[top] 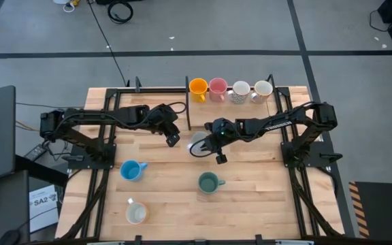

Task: Place coffee mugs
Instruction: Put the blue and white patterned mug on the shelf

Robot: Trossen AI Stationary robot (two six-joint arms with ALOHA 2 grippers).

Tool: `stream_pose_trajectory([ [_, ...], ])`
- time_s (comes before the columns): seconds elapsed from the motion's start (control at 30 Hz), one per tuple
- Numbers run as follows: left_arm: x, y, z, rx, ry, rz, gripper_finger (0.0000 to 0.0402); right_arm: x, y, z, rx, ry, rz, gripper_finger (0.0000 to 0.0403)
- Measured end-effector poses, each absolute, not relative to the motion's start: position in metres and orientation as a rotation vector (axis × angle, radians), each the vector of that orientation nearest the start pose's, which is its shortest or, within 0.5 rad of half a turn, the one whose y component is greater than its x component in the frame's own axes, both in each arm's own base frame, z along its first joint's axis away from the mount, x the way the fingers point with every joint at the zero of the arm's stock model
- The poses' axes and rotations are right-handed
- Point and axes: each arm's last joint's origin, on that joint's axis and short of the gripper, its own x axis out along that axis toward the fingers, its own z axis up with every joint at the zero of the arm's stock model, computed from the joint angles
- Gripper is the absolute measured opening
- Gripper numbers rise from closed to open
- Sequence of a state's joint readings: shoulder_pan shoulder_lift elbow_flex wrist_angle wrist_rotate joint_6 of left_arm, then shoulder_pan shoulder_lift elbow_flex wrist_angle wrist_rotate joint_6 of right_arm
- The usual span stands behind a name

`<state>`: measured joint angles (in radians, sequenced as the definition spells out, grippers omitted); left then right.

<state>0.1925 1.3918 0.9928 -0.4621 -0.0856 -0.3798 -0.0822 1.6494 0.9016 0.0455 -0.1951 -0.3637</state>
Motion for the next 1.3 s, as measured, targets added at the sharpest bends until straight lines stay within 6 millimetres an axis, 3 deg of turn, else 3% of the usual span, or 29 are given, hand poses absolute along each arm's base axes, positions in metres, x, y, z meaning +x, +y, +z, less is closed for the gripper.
stream_pose_trajectory([
  [0.2,0.279,0.057,0.250,-0.399,0.803,0.422,0.0151,0.331,-0.022,0.186,-0.255,0.675,0.226,0.0028],
  [0.33,0.279,0.057,0.250,-0.399,0.804,0.422,0.0151,0.315,-0.022,0.197,-0.247,0.739,0.223,0.0028],
  [0.8,0.279,0.057,0.250,-0.399,0.803,0.421,0.0151,0.220,-0.039,0.268,-0.321,0.864,0.186,0.0028],
  [1.07,0.279,0.057,0.250,-0.399,0.803,0.421,0.0151,0.173,-0.059,0.278,-0.340,1.045,-0.020,0.0029],
  [1.3,0.279,0.057,0.250,-0.399,0.803,0.421,0.0151,0.152,-0.071,0.279,-0.322,1.132,-0.063,0.0029],
])
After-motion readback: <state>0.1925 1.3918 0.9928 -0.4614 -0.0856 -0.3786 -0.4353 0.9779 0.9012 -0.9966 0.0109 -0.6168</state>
